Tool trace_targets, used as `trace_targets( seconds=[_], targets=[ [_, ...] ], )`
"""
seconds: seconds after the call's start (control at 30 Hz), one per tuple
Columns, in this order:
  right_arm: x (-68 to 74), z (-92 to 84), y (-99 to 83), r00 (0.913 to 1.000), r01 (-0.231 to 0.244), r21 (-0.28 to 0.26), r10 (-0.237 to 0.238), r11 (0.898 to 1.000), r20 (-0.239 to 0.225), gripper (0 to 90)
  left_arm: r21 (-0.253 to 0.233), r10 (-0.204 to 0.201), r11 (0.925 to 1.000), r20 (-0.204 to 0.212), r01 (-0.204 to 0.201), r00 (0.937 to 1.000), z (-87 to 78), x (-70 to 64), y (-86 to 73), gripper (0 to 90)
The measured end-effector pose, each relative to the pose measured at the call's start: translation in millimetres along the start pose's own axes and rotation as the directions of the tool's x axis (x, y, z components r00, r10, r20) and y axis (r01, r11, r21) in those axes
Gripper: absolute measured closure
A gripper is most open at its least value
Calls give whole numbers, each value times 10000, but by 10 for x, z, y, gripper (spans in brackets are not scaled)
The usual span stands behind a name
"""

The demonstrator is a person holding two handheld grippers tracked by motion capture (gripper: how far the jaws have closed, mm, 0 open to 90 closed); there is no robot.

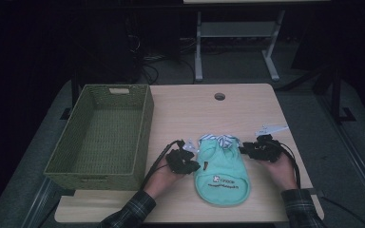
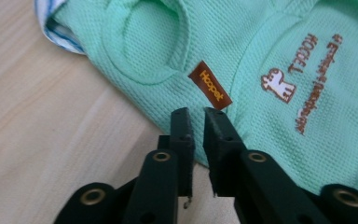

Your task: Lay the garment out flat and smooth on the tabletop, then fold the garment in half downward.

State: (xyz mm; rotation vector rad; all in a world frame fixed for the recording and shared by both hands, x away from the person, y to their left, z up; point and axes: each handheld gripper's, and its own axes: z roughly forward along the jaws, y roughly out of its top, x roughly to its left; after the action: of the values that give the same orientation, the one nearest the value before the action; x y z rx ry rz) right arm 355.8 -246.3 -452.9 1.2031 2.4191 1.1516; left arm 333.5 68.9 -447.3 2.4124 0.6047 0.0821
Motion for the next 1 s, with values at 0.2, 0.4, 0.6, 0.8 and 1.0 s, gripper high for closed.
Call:
trace_targets(
  seconds=[0.2, 0.4, 0.6, 0.8, 1.0],
  targets=[
    [24, -28, 16, 9998, -100, 22, 100, 9999, -159, 591, -233, -216, 9995, -133, 213, 9997, -52, 59, 48, 662],
    [0, -82, 91, 9995, -10, -193, 4, 9998, -301, 536, -461, -491, 9978, -340, 475, 9982, -100, 119, 124, 508],
    [-20, -103, 187, 9991, 51, -240, -61, 9997, -411, 502, -659, -678, 9957, -490, 645, 9965, -126, 198, 208, 437],
    [-40, -96, 220, 9987, 95, -248, -107, 9996, -495, 496, -909, -864, 9926, -604, 807, 9944, -131, 284, 286, 412],
    [-83, -74, 255, 9983, -31, -178, 21, 9998, -587, 507, -982, -890, 9918, -725, 817, 9934, -119, 405, 409, 412]
  ],
)
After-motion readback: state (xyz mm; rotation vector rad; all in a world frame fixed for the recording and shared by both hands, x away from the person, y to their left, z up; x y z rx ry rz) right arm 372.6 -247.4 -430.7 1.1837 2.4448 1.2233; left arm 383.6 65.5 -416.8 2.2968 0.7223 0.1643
